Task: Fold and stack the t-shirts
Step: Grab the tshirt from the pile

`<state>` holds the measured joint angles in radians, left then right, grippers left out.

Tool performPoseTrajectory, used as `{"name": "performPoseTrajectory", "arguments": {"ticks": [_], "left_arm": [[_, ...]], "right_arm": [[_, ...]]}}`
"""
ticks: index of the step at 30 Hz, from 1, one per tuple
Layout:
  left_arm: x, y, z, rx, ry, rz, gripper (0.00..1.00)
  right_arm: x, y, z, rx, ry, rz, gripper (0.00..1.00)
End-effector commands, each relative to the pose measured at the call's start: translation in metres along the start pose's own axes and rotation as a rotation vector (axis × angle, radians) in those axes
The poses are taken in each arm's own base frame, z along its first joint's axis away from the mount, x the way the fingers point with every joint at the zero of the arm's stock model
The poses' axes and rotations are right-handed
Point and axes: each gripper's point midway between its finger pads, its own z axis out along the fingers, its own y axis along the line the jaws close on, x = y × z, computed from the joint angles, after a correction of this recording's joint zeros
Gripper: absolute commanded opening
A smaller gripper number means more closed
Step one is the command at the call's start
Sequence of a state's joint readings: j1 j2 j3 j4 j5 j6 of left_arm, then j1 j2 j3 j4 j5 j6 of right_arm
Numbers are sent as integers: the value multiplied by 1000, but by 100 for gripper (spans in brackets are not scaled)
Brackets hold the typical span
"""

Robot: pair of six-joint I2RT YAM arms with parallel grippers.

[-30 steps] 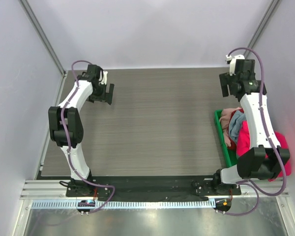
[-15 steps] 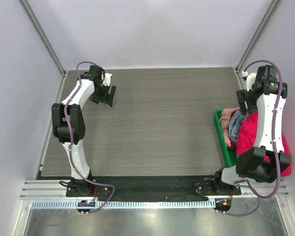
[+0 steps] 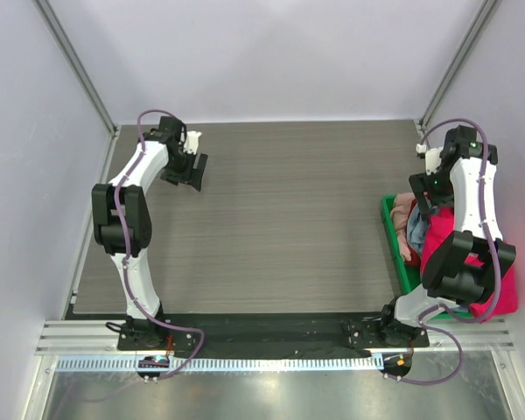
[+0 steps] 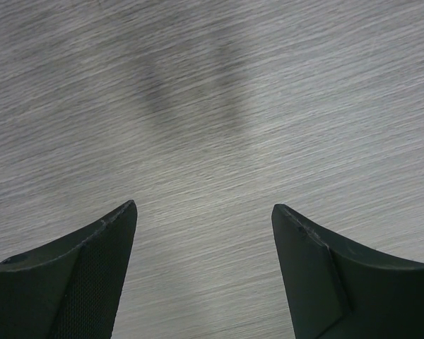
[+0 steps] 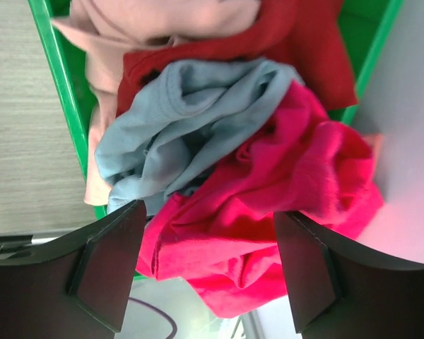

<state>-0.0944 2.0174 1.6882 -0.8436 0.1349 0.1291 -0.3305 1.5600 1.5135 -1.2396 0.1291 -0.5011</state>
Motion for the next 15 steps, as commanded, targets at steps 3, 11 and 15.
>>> {"name": "performPoseTrajectory", "arguments": {"ticks": [3, 11, 15], "left_arm": [[-7, 2, -15, -19, -20, 43, 78], [-11, 11, -15, -55, -12, 83, 77], [-15, 12, -12, -53, -13, 78, 77]], "right_arm": [[20, 3, -2, 8, 57, 16, 76], [46, -4, -32, 95, 76, 18, 64], [43, -5, -35, 104, 61, 49, 43]]}}
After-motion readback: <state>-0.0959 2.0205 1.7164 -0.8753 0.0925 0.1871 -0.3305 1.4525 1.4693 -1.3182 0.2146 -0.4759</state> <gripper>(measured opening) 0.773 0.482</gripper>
